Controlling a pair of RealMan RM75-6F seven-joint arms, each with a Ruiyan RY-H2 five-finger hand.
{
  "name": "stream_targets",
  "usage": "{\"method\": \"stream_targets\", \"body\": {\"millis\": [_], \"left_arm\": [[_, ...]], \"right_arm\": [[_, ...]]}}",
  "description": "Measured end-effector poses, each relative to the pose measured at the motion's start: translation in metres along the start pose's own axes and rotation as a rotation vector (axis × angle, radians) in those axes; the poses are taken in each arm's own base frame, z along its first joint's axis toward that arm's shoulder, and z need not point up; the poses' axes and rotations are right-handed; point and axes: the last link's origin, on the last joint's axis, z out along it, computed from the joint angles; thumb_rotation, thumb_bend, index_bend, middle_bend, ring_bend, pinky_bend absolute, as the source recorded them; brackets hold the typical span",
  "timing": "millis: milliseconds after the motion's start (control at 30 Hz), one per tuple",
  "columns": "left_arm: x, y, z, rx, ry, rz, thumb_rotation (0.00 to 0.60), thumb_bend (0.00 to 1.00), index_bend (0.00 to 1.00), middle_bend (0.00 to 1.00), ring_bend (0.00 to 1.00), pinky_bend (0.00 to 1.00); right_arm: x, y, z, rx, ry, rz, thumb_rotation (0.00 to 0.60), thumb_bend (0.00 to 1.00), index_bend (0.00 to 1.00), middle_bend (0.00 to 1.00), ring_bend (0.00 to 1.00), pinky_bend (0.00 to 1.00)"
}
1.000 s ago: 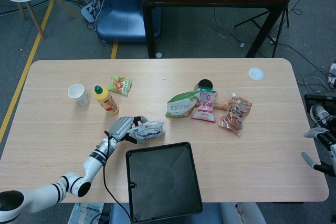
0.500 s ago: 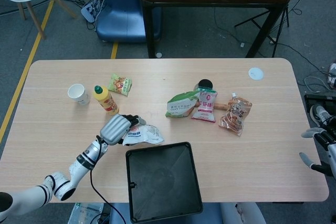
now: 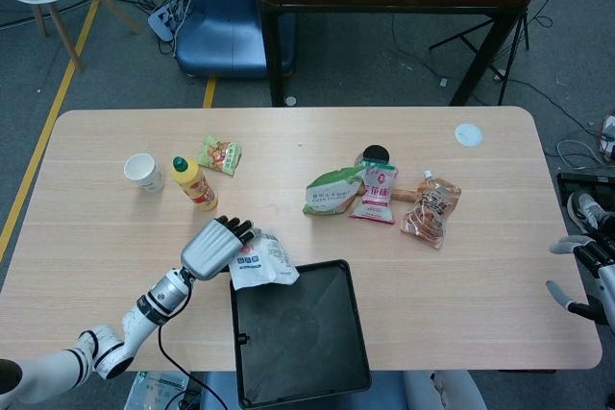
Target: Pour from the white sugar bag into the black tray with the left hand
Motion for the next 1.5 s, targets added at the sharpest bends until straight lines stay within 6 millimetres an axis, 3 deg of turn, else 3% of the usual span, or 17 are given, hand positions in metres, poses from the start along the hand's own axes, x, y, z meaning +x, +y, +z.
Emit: {"method": "stream_targets", "body": {"millis": [733, 1500], "left_arm": [[0.002, 0.033, -0.022, -0.123, 0.027, 0.419, 0.6, 0.18, 0.53, 0.67, 0.54, 0.65], [-0.001, 0.048, -0.037, -0.089, -0.018, 0.755, 0.6, 0.18, 0.54, 0.7, 0.56, 0.67]], "right_arm": [[0.0, 0.001, -0.003, -0.009, 0.005, 0.005, 0.6, 0.26, 0.39, 0.35, 0.25, 0.21], [0.001, 0.003, -0.003, -0.016, 0.008, 0.008, 0.6, 0.26, 0.39, 0.35, 0.25, 0.21]]}}
